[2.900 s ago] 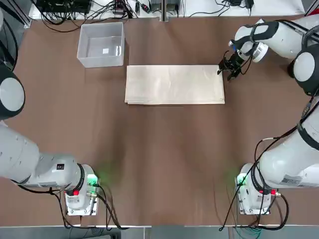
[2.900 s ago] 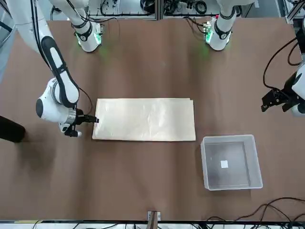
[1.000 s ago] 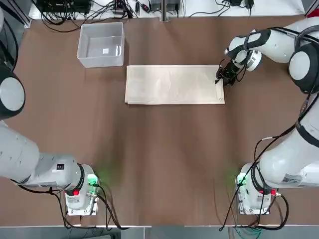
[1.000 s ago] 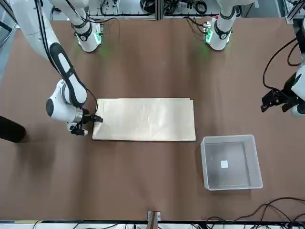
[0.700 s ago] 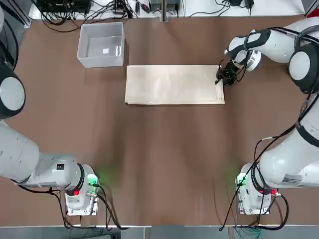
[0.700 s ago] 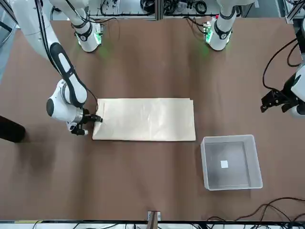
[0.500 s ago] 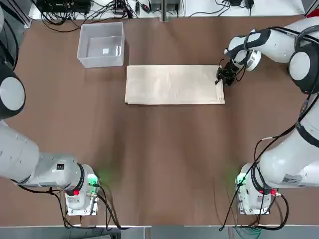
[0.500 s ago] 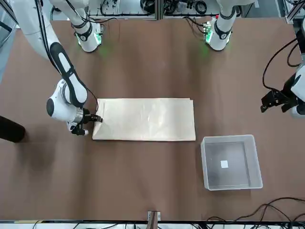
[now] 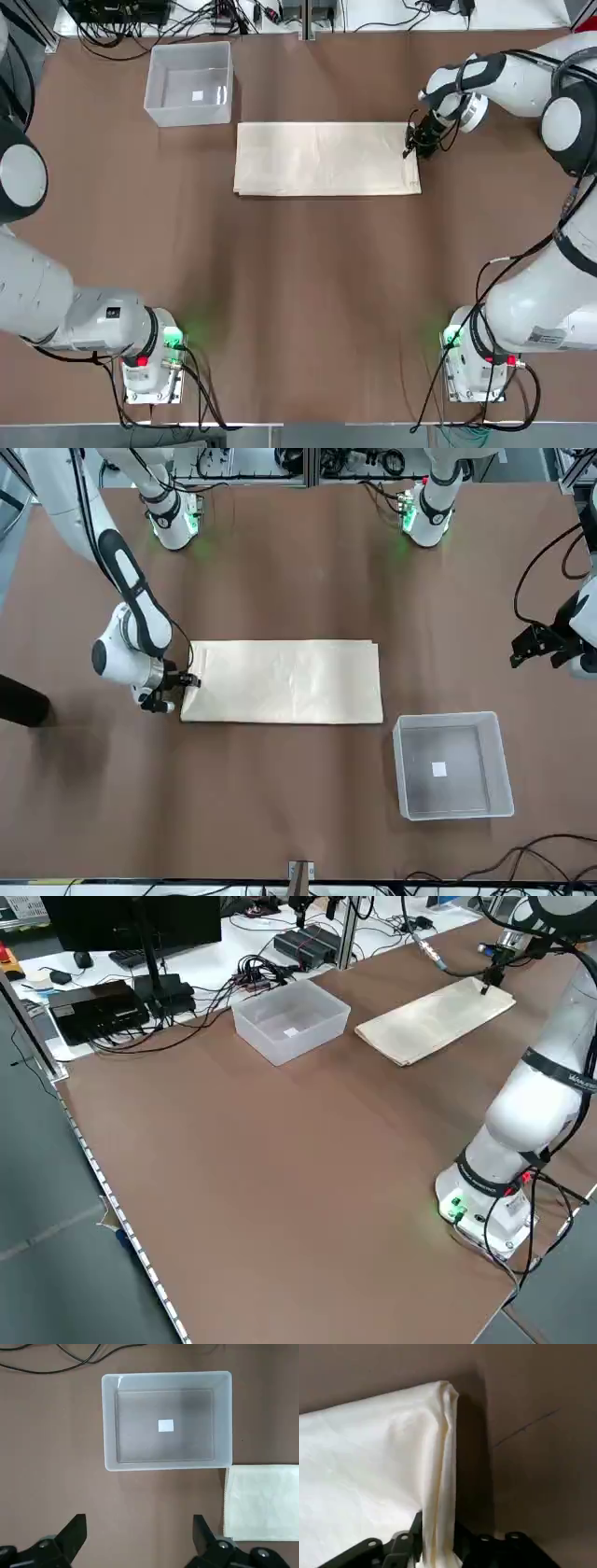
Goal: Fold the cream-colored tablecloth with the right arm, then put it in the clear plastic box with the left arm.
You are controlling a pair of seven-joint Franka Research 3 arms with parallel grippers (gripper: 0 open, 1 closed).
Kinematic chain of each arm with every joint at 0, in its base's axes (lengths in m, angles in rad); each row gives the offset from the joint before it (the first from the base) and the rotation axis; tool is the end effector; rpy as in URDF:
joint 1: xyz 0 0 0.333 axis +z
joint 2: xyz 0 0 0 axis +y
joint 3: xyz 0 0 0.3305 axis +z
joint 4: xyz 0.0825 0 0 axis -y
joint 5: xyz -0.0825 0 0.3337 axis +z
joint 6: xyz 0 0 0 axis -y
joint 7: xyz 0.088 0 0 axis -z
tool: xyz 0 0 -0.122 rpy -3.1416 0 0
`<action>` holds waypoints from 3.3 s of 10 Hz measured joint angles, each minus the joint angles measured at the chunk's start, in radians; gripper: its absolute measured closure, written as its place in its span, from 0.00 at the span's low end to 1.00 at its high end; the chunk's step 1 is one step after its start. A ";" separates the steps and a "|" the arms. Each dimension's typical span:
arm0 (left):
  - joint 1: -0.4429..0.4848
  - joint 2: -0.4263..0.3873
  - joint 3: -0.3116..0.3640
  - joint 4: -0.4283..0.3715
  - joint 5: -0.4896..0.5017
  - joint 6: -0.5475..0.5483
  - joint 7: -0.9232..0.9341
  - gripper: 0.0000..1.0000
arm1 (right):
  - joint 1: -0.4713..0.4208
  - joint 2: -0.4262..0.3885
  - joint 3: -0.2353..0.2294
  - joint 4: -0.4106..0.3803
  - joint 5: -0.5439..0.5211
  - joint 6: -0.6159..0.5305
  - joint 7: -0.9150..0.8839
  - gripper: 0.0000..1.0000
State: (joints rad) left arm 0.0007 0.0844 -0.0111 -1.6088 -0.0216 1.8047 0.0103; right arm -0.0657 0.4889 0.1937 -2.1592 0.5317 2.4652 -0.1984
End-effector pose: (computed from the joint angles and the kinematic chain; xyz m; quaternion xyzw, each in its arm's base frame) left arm 0.5523 -0.0076 0.5851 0.9983 -0.0084 0.0557 0.0111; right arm 0.5205 0.0713 0.2008 -0.9751 0.0675 0.0853 0.1934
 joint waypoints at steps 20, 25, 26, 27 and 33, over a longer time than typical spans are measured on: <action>0.000 0.004 0.000 0.000 0.000 0.000 0.000 0.00 | 0.012 -0.168 0.017 0.032 -0.039 -0.251 0.043 0.92; 0.000 0.004 0.000 0.000 0.000 0.000 0.000 0.00 | 0.022 -0.262 0.028 0.103 -0.121 -0.430 0.220 0.92; 0.000 0.004 0.000 0.000 0.000 0.000 0.000 0.00 | 0.033 -0.276 0.031 0.110 -0.121 -0.440 0.253 0.92; 0.000 0.004 0.000 0.000 0.000 0.000 0.000 0.00 | 0.049 -0.288 0.032 0.120 -0.121 -0.455 0.287 0.92; 0.000 0.004 0.000 0.000 0.000 0.000 0.000 0.00 | 0.084 -0.319 0.034 0.189 -0.177 -0.550 0.411 0.92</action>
State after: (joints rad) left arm 0.0008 0.0886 -0.0109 -1.6088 -0.0216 1.8048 0.0103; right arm 0.0179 0.1702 0.2276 -1.9701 0.3545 1.9156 0.2124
